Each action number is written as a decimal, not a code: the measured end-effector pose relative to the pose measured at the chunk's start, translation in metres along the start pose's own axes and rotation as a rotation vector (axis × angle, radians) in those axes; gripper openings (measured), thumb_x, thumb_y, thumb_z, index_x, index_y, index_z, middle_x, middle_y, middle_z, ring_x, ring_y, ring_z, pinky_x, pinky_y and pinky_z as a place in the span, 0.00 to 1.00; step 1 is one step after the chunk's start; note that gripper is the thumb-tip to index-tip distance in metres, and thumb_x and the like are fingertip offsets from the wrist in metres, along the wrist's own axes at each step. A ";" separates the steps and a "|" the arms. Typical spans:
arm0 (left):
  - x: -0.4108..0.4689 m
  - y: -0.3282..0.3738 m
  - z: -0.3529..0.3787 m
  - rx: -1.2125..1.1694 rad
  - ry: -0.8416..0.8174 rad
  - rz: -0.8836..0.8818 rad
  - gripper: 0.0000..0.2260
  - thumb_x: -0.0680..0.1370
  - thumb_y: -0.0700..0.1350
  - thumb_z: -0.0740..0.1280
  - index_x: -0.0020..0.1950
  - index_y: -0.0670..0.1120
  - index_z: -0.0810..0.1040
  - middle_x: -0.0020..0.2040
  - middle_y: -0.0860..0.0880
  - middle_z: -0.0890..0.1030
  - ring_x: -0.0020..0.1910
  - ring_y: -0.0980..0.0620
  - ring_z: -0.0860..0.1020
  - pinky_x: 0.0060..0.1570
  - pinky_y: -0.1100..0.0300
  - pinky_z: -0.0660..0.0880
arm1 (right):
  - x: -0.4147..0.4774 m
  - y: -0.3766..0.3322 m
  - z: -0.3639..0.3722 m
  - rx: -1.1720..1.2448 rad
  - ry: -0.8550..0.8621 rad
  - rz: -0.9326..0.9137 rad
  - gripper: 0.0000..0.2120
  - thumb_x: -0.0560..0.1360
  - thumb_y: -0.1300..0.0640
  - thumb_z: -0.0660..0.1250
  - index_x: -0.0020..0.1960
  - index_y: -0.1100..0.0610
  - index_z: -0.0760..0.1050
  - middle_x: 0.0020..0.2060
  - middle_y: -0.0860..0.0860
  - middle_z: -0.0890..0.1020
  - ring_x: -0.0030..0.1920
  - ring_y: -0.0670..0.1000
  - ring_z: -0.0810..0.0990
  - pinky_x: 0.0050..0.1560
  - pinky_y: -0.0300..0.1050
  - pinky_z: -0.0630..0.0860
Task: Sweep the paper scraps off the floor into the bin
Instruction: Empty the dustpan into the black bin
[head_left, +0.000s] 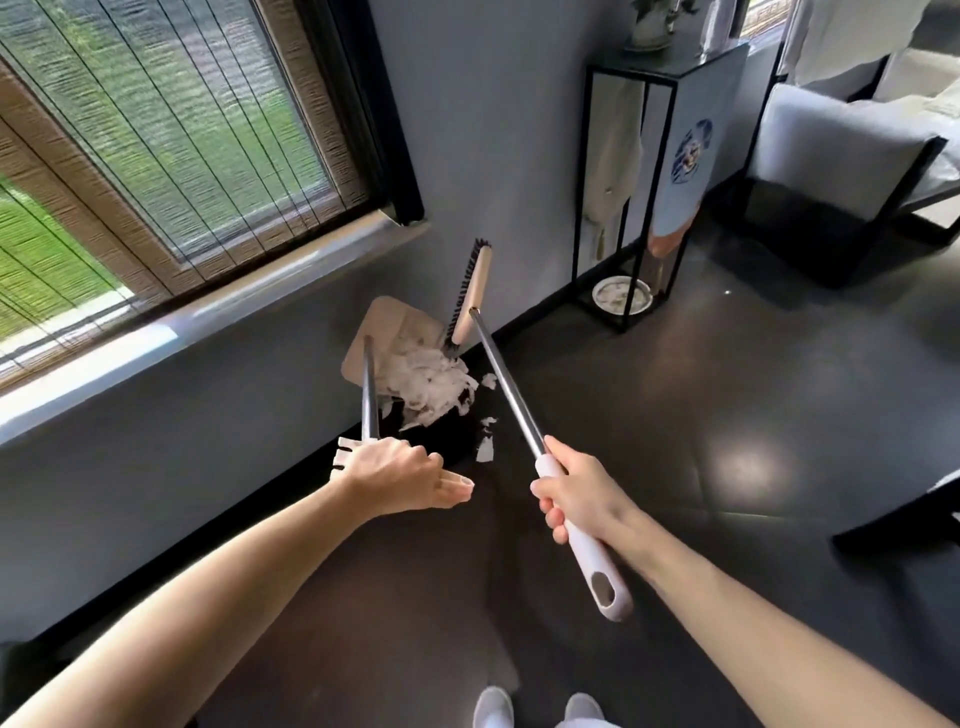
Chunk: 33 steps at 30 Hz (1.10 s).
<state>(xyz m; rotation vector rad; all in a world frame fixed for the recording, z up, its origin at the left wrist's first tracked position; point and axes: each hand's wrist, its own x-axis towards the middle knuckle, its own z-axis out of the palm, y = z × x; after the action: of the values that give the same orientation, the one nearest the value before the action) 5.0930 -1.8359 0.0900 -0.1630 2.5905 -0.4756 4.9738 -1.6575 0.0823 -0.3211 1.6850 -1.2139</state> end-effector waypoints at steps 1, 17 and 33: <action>-0.003 0.002 0.000 0.019 -0.010 0.042 0.19 0.82 0.57 0.49 0.67 0.52 0.70 0.53 0.47 0.78 0.51 0.43 0.81 0.37 0.57 0.68 | 0.000 0.001 0.000 0.014 -0.005 0.005 0.35 0.77 0.70 0.58 0.78 0.50 0.53 0.32 0.54 0.69 0.24 0.46 0.66 0.21 0.38 0.65; -0.016 0.010 0.011 0.023 0.033 -0.037 0.36 0.72 0.62 0.34 0.66 0.52 0.72 0.52 0.49 0.80 0.48 0.45 0.81 0.31 0.59 0.63 | 0.003 0.016 -0.003 0.031 -0.037 0.021 0.35 0.77 0.69 0.59 0.79 0.49 0.53 0.32 0.54 0.70 0.24 0.46 0.67 0.22 0.39 0.66; 0.020 0.070 0.042 -0.166 -0.183 -0.052 0.24 0.78 0.63 0.52 0.58 0.48 0.77 0.53 0.47 0.81 0.53 0.43 0.80 0.44 0.54 0.69 | 0.004 0.040 -0.023 0.020 0.009 0.126 0.34 0.76 0.69 0.59 0.78 0.49 0.53 0.32 0.54 0.72 0.24 0.46 0.67 0.23 0.40 0.67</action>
<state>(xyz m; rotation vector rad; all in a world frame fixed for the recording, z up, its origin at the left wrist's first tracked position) 5.0941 -1.7877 0.0212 -0.3168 2.4488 -0.2502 4.9657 -1.6285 0.0473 -0.1946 1.6738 -1.1403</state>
